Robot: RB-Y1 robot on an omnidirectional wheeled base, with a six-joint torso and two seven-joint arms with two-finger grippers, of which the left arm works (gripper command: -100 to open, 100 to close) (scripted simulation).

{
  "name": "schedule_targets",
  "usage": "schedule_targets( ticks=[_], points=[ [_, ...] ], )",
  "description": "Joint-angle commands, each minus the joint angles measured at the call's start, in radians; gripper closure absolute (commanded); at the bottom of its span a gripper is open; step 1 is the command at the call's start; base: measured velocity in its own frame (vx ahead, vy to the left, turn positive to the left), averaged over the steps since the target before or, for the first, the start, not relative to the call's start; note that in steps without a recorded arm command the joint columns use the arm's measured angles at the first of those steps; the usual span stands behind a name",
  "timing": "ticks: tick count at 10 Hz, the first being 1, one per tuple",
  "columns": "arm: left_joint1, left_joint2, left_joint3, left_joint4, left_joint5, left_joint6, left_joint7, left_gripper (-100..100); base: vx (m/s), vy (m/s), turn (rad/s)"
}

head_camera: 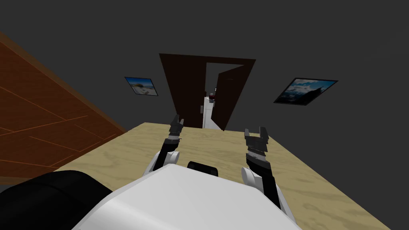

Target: Push the door open

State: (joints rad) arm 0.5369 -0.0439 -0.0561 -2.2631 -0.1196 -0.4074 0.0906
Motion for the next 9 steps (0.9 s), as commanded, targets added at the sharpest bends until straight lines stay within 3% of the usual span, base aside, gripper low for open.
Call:
schedule_targets(
  ticks=[1,9],
  points=[
    [-0.021,0.014,0.006,0.035,0.006,-0.001,0.0,-100,0.065,-0.015,-0.017],
    [-0.11,0.064,0.03,0.19,0.032,-0.005,-0.002,-100,0.088,-0.007,-0.015]
  ],
)
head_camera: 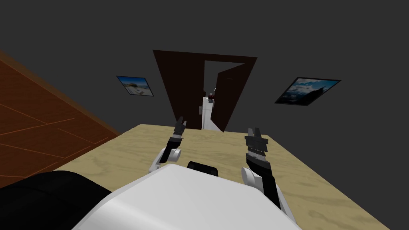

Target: Push the door open

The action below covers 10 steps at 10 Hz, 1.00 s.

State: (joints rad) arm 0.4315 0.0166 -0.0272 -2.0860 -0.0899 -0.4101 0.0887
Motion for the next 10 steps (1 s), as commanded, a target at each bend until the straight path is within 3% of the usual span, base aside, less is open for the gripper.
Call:
schedule_targets(
  ticks=[1,10],
  points=[
    [-0.017,0.009,0.005,0.034,0.006,-0.003,0.0,-100,0.082,-0.011,-0.018],
    [-0.144,0.063,0.04,0.253,0.043,-0.008,-0.002,-100,0.092,-0.006,-0.017]
  ],
)
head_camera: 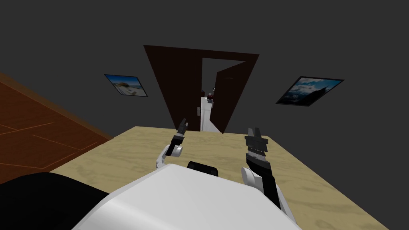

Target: Push the door open

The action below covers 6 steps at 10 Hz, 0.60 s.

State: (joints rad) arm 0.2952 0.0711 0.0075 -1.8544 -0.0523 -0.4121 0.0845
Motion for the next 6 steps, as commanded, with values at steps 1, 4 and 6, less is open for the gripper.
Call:
schedule_targets(
  ticks=[1,4,6],
  points=[
    [-0.023,0.014,0.01,0.048,0.01,-0.006,0.002,-100,0.113,-0.023,-0.02],
    [-0.072,0.032,0.023,0.13,0.024,-0.009,0.002,-100,0.098,-0.01,-0.021],
    [-0.105,0.043,0.032,0.189,0.033,-0.01,0.001,-100,0.088,-0.006,-0.02]
  ],
)
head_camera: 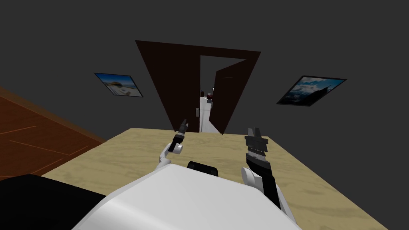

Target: Push the door open

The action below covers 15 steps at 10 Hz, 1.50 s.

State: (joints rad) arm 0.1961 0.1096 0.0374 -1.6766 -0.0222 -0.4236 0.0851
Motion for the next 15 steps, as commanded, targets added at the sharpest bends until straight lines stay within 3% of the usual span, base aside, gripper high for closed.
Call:
schedule_targets(
  ticks=[1,14,15],
  points=[
    [-0.023,0.01,0.007,0.04,0.008,0.001,0.0,-100,0.099,-0.01,-0.022],
    [-0.245,0.078,0.068,0.423,0.073,-0.009,-0.003,-100,0.101,-0.006,-0.022],
    [-0.245,0.078,0.068,0.423,0.073,-0.009,-0.003,-100,0.069,-0.012,0.0]
  ],
)
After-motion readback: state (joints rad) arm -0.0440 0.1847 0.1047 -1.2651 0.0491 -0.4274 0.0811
